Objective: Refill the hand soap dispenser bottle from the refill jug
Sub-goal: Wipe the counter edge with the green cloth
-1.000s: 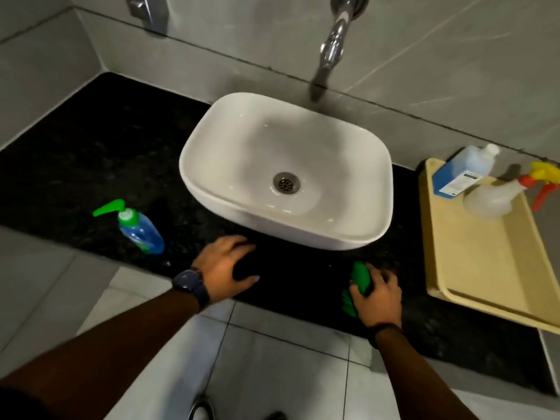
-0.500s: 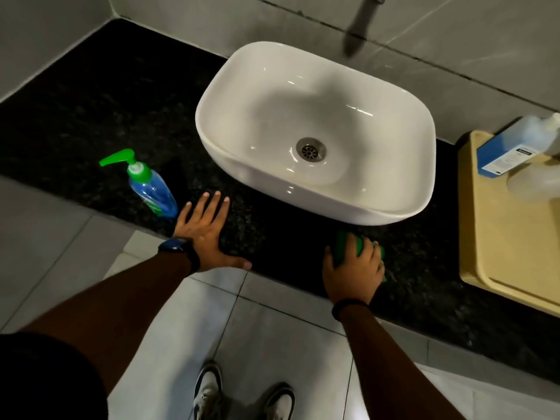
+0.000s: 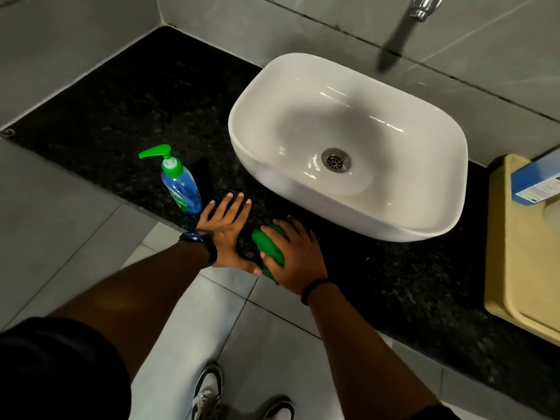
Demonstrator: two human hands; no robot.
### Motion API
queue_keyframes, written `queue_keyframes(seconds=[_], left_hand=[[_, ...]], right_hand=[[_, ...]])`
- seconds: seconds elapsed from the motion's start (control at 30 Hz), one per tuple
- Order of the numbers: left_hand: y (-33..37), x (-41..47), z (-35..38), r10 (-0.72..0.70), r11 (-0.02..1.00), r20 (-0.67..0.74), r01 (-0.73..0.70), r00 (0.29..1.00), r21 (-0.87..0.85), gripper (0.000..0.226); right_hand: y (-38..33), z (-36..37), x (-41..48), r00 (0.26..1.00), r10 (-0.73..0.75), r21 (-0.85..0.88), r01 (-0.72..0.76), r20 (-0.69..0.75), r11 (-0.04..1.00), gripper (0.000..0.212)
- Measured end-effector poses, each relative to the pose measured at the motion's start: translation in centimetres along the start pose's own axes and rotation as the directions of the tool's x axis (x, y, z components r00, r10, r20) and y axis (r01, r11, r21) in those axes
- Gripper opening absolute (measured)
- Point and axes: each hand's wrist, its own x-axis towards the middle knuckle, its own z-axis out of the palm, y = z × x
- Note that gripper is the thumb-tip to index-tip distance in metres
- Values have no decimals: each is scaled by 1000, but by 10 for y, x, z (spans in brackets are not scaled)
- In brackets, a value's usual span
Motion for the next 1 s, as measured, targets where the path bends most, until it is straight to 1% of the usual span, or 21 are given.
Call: queue_keyframes(seconds=[0.03,0.1,0.17,0.23,0.33,0.47,0.57,0.63,0.7,0.77,0.83,0.87,0.97,1.0], left_hand=[[-1,-1,-1,7,1000,5,-7,1000,7,147],[-1,-2,-2,14,999,3,-14,1000,29,146],[-2,-3,-3,12,999,10,-13,1000,37,147],[-2,-3,-2,11,999,12,-12,1000,39,147],[0,-2,1,-12,1000,-37,13,999,18,137],[1,0,2,-14,1000,-48,15,999,17,131],[0,2,4,-16,1000,-46,17,999,16,129],[0,2,6,-18,1000,-49,19,999,12,130],[1,3,6,-16,1000,-51,16,999,3,131],[0,3,5,-17,1000,-46,17,999,-2,132],[1,3,4,-18,1000,-41,18,999,-5,134],[1,3,4,-18,1000,-37,17,999,-9,134],[0,2,2,-6,999,-5,6,1000,-41,134],[-1,2,0,1,999,10,-1,1000,-47,134]], right_hand=[[8,-2,-7,999,-31,8,31,15,999,53],[27,-7,-24,999,-25,25,24,27,999,53],[46,-14,-43,999,43,32,-44,13,999,53],[65,-24,-60,992,126,25,-125,-30,992,53],[94,-38,-81,958,267,1,-269,-101,963,50],[106,-43,-96,852,474,-38,-494,-224,869,53],[88,-35,-86,738,603,-6,-634,-304,773,56],[73,-28,-74,671,657,26,-693,-344,721,57],[59,-21,-62,652,675,46,-706,-346,706,58],[41,-13,-44,679,660,52,-683,-323,729,58],[21,-6,-24,740,609,33,-627,-286,778,58],[11,-3,-15,782,567,17,-583,-259,812,58],[-9,5,2,924,357,-34,-364,-135,931,58],[-9,5,4,957,273,-49,-278,-96,959,58]])
